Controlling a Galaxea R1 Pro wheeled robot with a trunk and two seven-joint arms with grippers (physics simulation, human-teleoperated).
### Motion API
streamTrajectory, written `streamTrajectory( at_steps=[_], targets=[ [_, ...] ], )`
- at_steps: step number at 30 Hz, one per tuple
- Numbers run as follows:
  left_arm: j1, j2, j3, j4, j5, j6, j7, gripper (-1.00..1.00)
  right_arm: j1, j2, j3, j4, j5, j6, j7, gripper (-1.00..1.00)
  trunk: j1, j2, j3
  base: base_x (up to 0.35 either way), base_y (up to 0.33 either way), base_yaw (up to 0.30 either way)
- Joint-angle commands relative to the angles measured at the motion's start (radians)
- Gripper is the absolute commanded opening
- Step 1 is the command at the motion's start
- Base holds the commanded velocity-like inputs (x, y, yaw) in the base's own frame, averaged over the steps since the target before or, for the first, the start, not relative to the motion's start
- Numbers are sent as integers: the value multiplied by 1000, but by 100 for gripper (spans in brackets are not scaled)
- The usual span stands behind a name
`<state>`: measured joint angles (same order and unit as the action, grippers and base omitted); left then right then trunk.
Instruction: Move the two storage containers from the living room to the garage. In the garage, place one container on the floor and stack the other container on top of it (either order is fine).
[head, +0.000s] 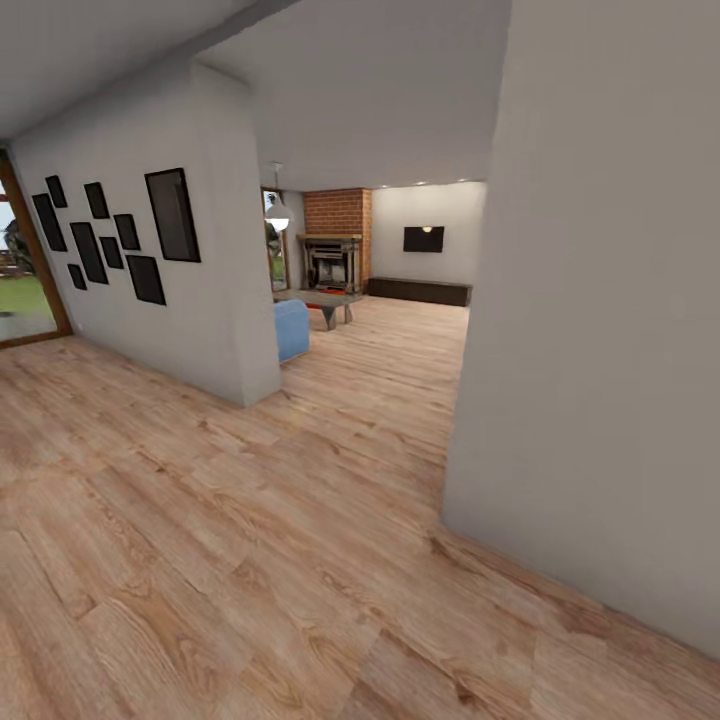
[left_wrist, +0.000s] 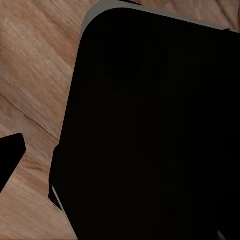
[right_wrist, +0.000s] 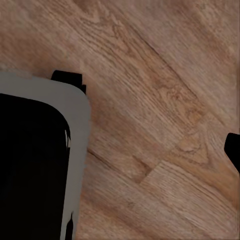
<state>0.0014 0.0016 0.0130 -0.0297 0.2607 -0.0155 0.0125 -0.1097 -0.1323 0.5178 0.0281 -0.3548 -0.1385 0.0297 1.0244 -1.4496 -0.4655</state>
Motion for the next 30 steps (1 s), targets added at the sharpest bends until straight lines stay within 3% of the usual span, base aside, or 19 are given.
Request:
streamTrajectory(
  at_steps=[1,24,30],
  targets=[
    [0,0,1,-1,3,-1,1,100,-1,0,8,3,-10,-6,3,100,1,0,-1,325,0,71],
    [0,0,0,-1,3,3,1,100,-1,0,10,3,-10,-7,4,100,1,0,-1,325,0,5],
    [1,0,0,-1,3,3,1,100,-1,0,10,3,-10,-7,4,100,1,0,-1,325,0,190]
  ],
)
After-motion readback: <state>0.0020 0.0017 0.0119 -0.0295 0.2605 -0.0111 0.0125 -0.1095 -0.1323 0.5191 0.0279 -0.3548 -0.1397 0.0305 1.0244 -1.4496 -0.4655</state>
